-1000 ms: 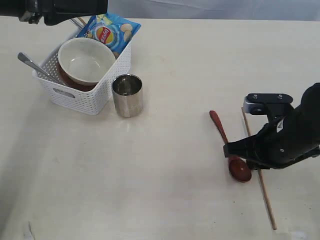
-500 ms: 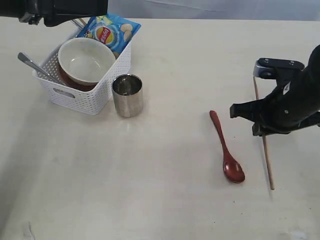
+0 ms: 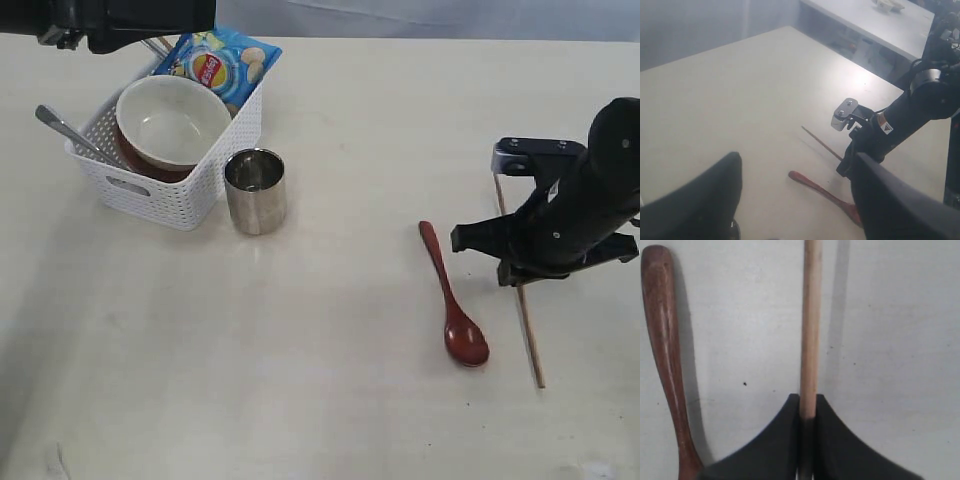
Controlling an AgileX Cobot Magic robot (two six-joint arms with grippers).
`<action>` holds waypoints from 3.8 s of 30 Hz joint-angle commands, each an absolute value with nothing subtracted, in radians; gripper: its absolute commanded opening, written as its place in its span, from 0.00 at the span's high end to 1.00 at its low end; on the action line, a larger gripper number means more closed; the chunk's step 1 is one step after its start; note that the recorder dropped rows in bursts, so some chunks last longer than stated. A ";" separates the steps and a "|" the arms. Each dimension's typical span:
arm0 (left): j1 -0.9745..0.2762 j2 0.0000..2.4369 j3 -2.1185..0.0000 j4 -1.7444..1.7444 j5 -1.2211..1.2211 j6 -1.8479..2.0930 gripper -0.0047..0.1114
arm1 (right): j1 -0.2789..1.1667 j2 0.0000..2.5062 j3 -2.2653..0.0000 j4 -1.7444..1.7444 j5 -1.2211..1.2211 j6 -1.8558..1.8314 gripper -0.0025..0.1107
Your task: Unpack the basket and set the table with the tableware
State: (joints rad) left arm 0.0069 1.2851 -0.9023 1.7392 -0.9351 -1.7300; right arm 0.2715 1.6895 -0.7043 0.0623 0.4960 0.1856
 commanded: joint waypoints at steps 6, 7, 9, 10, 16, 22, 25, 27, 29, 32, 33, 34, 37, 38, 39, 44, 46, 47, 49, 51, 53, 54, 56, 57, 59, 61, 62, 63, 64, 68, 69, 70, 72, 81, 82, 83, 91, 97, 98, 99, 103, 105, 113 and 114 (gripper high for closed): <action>0.005 1.280 -0.902 1.735 -0.940 -1.728 0.45 | 0.272 1.691 -0.710 0.063 0.481 0.179 0.66; 0.005 1.280 -0.902 1.735 -0.940 -1.728 0.45 | 0.272 1.691 -0.710 0.063 0.475 0.179 0.66; 0.005 1.280 -0.902 1.735 -0.940 -1.728 0.45 | 0.272 1.691 -0.710 0.063 0.459 0.179 0.66; 0.005 1.280 -0.902 1.735 -0.940 -1.728 0.45 | 0.272 1.691 -0.710 0.063 0.448 0.179 0.66; 0.005 1.280 -0.902 1.735 -0.940 -1.728 0.45 | 0.272 1.691 -0.783 0.041 0.507 0.179 0.66; 0.005 1.280 -0.902 1.744 -0.923 -1.726 0.45 | 0.272 1.691 -0.948 0.041 0.638 0.121 0.66; 0.005 1.280 -0.902 1.744 -0.888 -1.724 0.45 | 0.269 1.691 -1.012 0.034 0.648 0.080 0.65; 0.005 1.280 -0.902 1.744 -0.856 -1.724 0.45 | 0.269 1.691 -1.047 0.010 0.646 0.060 0.65; 0.005 1.280 -0.902 1.744 -0.825 -1.724 0.45 | 0.266 1.691 -1.077 0.000 0.637 0.051 0.65; 0.005 1.283 -0.902 1.744 -0.759 -1.736 0.45 | 0.245 1.691 -1.113 0.000 0.628 0.016 0.65; 0.005 1.289 -0.902 1.744 -0.738 -1.743 0.45 | 0.235 1.691 -1.120 0.000 0.628 -0.005 0.65; 0.005 1.293 -0.902 1.744 -0.716 -1.747 0.45 | 0.223 1.691 -1.122 0.000 0.626 -0.024 0.65; 0.005 1.328 -0.902 1.744 -0.670 -1.747 0.45 | 0.180 1.691 -1.122 0.000 0.605 -0.072 0.65; 0.005 1.339 -0.902 1.744 -0.660 -1.747 0.45 | 0.161 1.691 -1.122 0.000 0.598 -0.088 0.65; 0.005 1.354 -0.902 1.744 -0.645 -1.747 0.45 | 0.139 1.691 -1.122 0.000 0.587 -0.111 0.65; 0.005 1.423 -0.902 1.744 -0.500 -1.749 0.45 | 0.014 1.691 -1.118 0.008 0.521 -0.136 0.65; 0.005 1.448 -0.902 1.744 -0.431 -1.749 0.45 | -0.026 1.691 -1.096 0.023 0.469 -0.136 0.65; 0.005 1.457 -0.902 1.744 -0.408 -1.751 0.45 | -0.039 1.693 -1.081 0.023 0.439 -0.140 0.65; 0.005 1.473 -0.902 1.744 -0.352 -1.757 0.45 | -0.057 1.692 -1.061 0.020 0.338 -0.188 0.65; 0.005 1.480 -0.902 1.744 -0.313 -1.770 0.45 | -0.067 1.692 -1.061 0.035 0.301 -0.184 0.65; 0.005 1.480 -0.902 1.744 -0.268 -1.809 0.44 | -0.067 1.692 -1.061 0.047 0.295 -0.177 0.65; 0.007 1.481 -0.902 1.744 -0.254 -1.836 0.42 | -0.067 1.692 -1.061 0.047 0.295 -0.177 0.65; 0.014 1.482 -0.902 1.744 -0.259 -1.881 0.36 | -0.067 1.692 -1.061 0.047 0.297 -0.175 0.65; 0.017 1.482 -0.902 1.744 -0.258 -1.881 0.34 | -0.067 1.692 -1.061 0.049 0.297 -0.173 0.65; 0.023 1.484 -0.902 1.744 -0.258 -1.881 0.33 | -0.067 1.692 -1.061 0.049 0.305 -0.173 0.65; 0.028 1.484 -0.900 1.744 -0.238 -1.881 0.33 | -0.067 1.692 -1.061 0.051 0.316 -0.173 0.65; 0.035 1.484 -0.897 1.744 -0.209 -1.879 0.33 | -0.067 1.692 -1.061 0.051 0.320 -0.173 0.65; 0.037 1.484 -0.892 1.744 -0.180 -1.874 0.33 | -0.067 1.692 -1.061 0.051 0.320 -0.173 0.65; 0.037 1.484 -0.883 1.744 -0.121 -1.866 0.33 | -0.067 1.692 -1.059 0.051 0.319 -0.173 0.65; 0.037 1.484 -0.834 1.744 0.157 -1.855 0.33 | -0.067 1.692 -1.059 0.053 0.321 -0.173 0.65; 0.037 1.484 -0.823 1.744 0.194 -1.853 0.33 | -0.067 1.692 -1.059 0.053 0.321 -0.173 0.65; 0.037 1.484 -0.815 1.744 0.230 -1.850 0.33 | -0.067 1.692 -1.059 0.053 0.321 -0.173 0.65; 0.037 1.484 -0.810 1.727 0.272 -1.802 0.33 | -0.067 1.692 -1.059 0.053 0.321 -0.173 0.65; 0.037 1.484 -0.905 0.831 0.527 -0.941 0.33 | -0.067 1.692 -1.059 0.068 0.321 -0.173 0.65; 0.037 1.484 -0.912 0.708 0.500 -0.809 0.33 | -0.067 1.692 -1.059 0.070 0.321 -0.173 0.65; 0.037 1.484 -0.915 0.610 0.468 -0.721 0.33 | -0.067 1.692 -1.059 0.070 0.321 -0.173 0.65; 0.037 1.492 -0.915 0.049 0.390 -0.251 0.33 | -0.065 1.692 -1.059 0.083 0.321 -0.173 0.65; 0.037 1.517 -0.858 -0.009 0.329 -0.259 0.33 | -0.065 1.692 -1.059 0.083 0.321 -0.173 0.65; 0.037 1.522 -0.843 -0.012 0.304 -0.259 0.33 | -0.065 1.692 -1.059 0.083 0.321 -0.173 0.65; 0.037 1.527 -0.832 -0.012 0.284 -0.262 0.33 | -0.065 1.692 -1.059 0.083 0.321 -0.173 0.65; 0.037 1.549 -0.821 -0.012 0.248 -0.270 0.33 | -0.065 1.692 -1.059 0.083 0.321 -0.173 0.65; 0.037 1.564 -0.821 -0.015 0.222 -0.270 0.33 | -0.065 1.692 -1.059 0.083 0.321 -0.173 0.65; 0.037 1.618 -0.821 -0.015 0.133 -0.291 0.33 | -0.065 1.692 -1.059 0.083 0.319 -0.173 0.65; 0.037 1.620 -0.821 -0.015 0.133 -0.292 0.33 | -0.065 1.692 -1.059 0.083 0.319 -0.173 0.65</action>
